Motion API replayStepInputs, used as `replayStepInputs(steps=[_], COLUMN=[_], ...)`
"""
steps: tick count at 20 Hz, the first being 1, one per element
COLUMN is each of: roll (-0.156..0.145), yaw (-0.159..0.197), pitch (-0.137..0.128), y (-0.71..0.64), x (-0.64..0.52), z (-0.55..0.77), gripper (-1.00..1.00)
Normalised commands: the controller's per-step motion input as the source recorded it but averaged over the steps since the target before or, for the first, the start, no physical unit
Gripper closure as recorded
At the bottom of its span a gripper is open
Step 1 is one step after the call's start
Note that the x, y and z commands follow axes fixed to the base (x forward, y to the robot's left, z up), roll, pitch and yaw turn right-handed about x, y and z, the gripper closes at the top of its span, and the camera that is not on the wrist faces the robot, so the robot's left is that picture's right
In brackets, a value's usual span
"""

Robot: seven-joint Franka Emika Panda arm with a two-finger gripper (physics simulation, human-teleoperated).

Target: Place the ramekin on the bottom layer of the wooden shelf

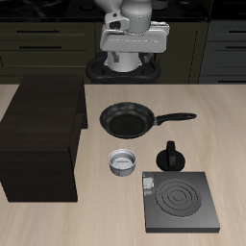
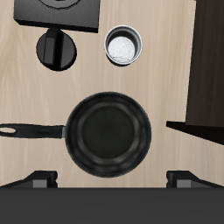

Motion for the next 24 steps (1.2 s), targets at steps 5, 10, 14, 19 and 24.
replayStepInputs(steps=[5,10,14,19,24], roll=[-0.051,-0.020,-0.005,-0.004,0.024], yaw=[-0.030,-0.006,0.012,0.021,0.000], pitch=[0.000,0.001,0.003,-0.002,-0.022], y=[-0.06,-0.01,0.06,0.06,0.09], x=[0.25,0.27,0.31,0.23,0.30], z=[0.03,0.03,0.05,0.04,0.10], gripper=[-1.00,-1.00,-1.00,-1.00,-1.00])
